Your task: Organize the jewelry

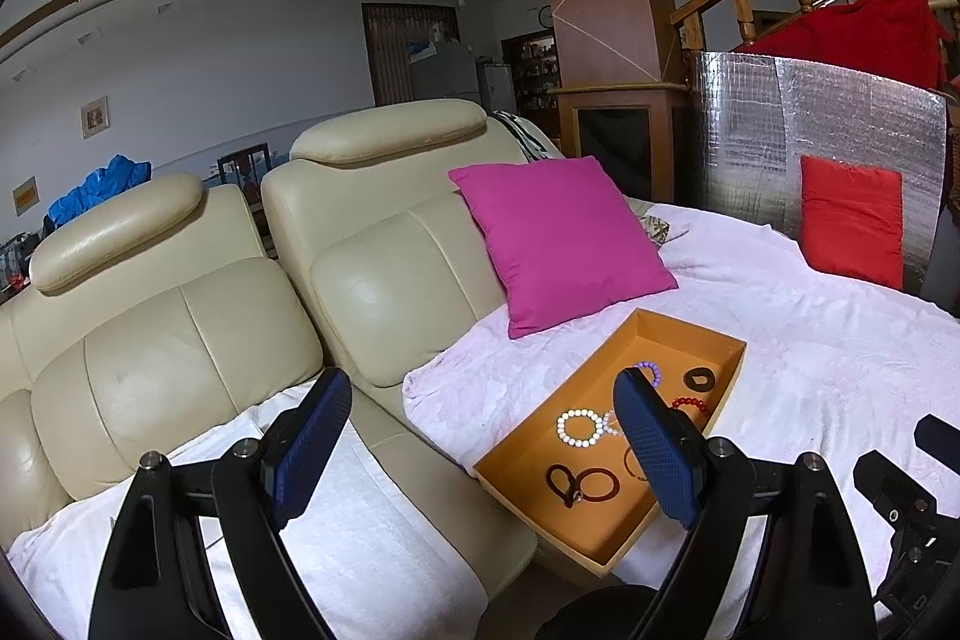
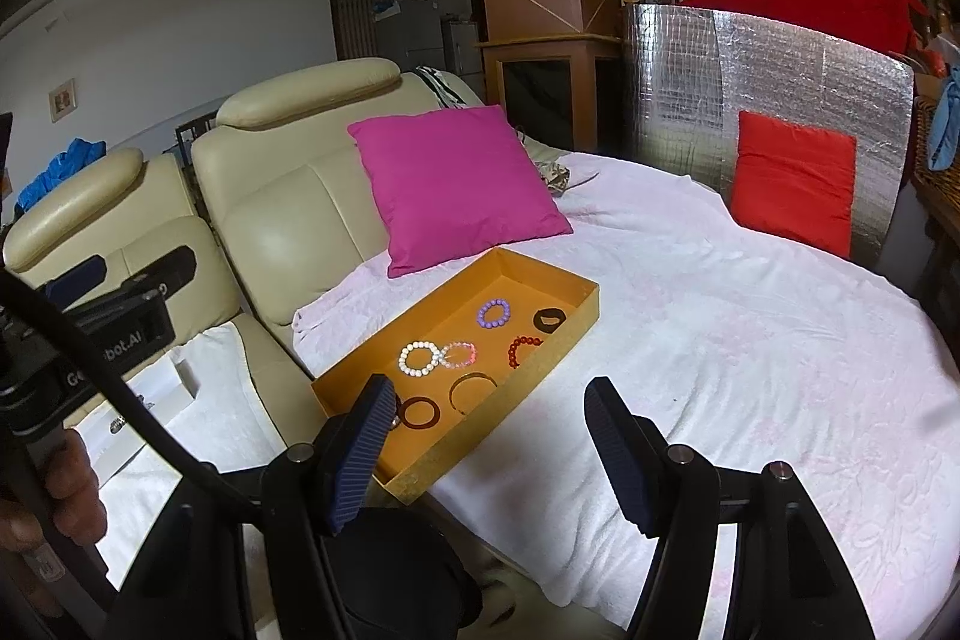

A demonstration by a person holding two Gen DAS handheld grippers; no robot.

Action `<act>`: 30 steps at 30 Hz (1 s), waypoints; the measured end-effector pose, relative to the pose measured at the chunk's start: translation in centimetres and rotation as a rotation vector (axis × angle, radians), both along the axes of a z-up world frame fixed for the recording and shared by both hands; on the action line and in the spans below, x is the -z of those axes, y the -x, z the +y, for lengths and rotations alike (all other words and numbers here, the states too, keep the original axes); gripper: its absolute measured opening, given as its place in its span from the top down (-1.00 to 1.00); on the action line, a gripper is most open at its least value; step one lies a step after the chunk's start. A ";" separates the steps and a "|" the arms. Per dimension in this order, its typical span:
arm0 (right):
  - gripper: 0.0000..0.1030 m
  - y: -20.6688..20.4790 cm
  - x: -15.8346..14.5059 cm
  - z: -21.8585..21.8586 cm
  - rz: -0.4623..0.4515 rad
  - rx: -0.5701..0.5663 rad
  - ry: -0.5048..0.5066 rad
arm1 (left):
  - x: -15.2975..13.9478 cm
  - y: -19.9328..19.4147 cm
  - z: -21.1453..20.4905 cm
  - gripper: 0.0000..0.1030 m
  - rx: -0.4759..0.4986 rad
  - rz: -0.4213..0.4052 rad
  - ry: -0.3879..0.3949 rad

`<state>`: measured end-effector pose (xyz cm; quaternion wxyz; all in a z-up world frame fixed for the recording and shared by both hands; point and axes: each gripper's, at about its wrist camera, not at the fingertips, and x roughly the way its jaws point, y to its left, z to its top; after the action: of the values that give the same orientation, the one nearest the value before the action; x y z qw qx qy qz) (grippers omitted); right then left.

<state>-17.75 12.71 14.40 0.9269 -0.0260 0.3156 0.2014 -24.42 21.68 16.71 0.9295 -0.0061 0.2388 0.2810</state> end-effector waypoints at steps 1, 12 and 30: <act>-0.35 0.0 -0.1 0.1 -0.003 -0.001 0.000 | 0.0 0.0 0.1 -0.73 0.002 -0.001 0.001; -0.35 -0.3 -0.1 1.0 -0.010 -0.003 0.014 | 0.2 -0.1 0.6 -0.73 -0.008 0.004 0.003; -0.35 -2.4 1.4 2.4 0.011 -0.007 0.039 | 1.2 -1.6 1.4 -0.73 -0.029 0.044 -0.010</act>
<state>-15.33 15.09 12.95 0.9238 -0.0441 0.3242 0.1986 -22.79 23.08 15.53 0.9199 0.0013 0.2574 0.2958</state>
